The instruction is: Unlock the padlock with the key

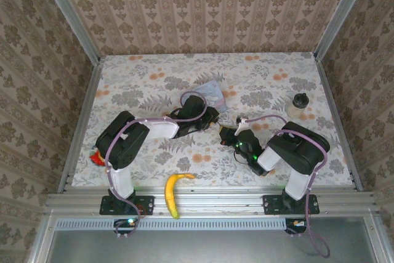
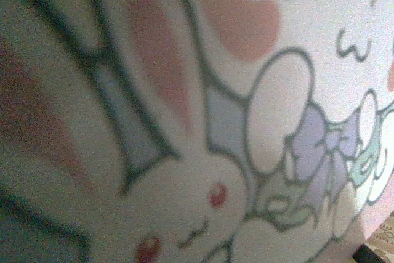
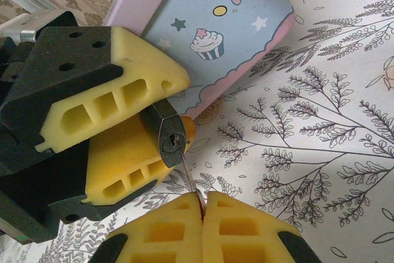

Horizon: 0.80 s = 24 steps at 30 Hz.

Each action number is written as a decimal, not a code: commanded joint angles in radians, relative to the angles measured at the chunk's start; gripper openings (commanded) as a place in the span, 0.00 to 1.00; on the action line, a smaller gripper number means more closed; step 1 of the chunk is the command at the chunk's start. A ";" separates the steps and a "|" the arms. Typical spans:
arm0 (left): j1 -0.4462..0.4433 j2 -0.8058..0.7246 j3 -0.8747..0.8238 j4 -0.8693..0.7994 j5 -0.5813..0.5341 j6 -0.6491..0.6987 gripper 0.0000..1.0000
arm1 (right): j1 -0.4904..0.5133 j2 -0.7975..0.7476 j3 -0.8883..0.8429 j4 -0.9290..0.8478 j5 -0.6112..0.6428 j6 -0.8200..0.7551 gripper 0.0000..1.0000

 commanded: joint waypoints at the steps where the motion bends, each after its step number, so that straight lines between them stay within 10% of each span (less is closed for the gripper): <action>1: -0.005 0.056 -0.023 -0.087 0.127 -0.101 0.00 | -0.006 -0.004 0.017 0.038 0.012 -0.021 0.00; 24: -0.006 0.063 -0.025 -0.077 0.133 -0.104 0.00 | -0.020 -0.041 0.015 0.032 0.005 -0.027 0.00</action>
